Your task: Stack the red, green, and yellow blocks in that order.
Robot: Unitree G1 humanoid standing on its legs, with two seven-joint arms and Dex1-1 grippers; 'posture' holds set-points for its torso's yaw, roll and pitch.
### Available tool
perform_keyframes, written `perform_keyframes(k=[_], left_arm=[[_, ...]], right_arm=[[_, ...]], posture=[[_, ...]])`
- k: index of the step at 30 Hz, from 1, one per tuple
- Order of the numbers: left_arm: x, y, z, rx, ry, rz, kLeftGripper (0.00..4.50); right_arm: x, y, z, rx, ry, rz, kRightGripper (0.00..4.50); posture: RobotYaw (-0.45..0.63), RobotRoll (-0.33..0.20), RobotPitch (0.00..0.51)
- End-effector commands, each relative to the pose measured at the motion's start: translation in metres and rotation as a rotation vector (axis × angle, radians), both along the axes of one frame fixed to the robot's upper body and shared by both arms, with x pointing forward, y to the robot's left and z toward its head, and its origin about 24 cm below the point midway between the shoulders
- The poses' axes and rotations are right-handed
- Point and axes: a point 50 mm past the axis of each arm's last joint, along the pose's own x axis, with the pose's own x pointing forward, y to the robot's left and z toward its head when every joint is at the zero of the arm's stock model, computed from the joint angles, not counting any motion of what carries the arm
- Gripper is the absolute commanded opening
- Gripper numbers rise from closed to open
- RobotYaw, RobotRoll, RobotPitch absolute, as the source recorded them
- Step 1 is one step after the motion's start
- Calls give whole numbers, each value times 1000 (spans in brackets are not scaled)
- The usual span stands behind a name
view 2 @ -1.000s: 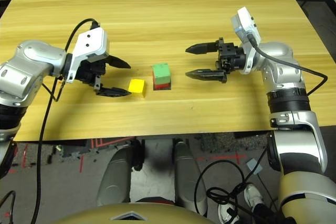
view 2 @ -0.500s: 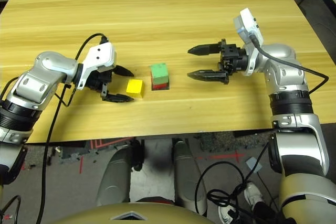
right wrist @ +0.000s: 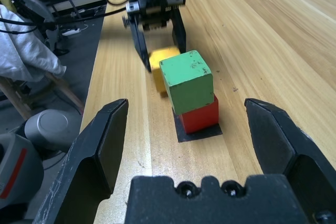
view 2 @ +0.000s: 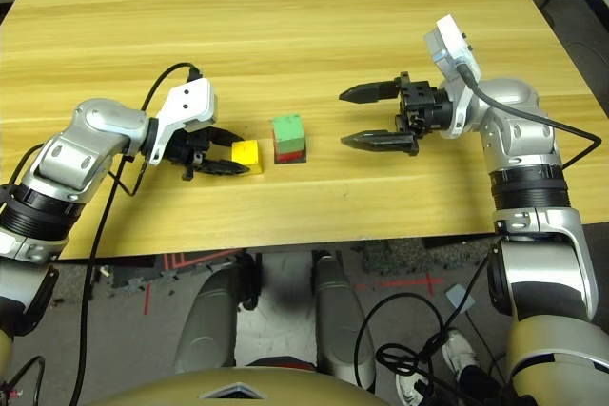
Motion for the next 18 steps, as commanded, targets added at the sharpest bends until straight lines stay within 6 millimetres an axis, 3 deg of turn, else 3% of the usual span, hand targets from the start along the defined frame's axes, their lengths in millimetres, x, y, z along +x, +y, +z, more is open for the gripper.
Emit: perform_keyframes(k=[1, 4, 9, 13, 18], left_arm=[[-6, 5, 25, 3, -29, 17, 2020], [-8, 8, 56, 4, -59, 64, 2020], [-7, -3, 83, -13, -99, 91, 2020], [-9, -18, 92, -32, -78, 82, 2020], [-10, -39, 87, -49, -46, 43, 2020]], right_arm=[[-1, -1, -2, -8, -1, 8, 4500], [-1, -2, -4, -7, 2, 2, 4500], [-1, -2, -7, -4, 6, -1, 4500], [-1, -2, -9, -1, 7, -8, 4500], [-2, -2, -12, 11, 9, -22, 4500]], posture=[[98, 10, 255], [108, 29, 251], [109, 42, 249], [107, 51, 246], [88, 57, 249]])
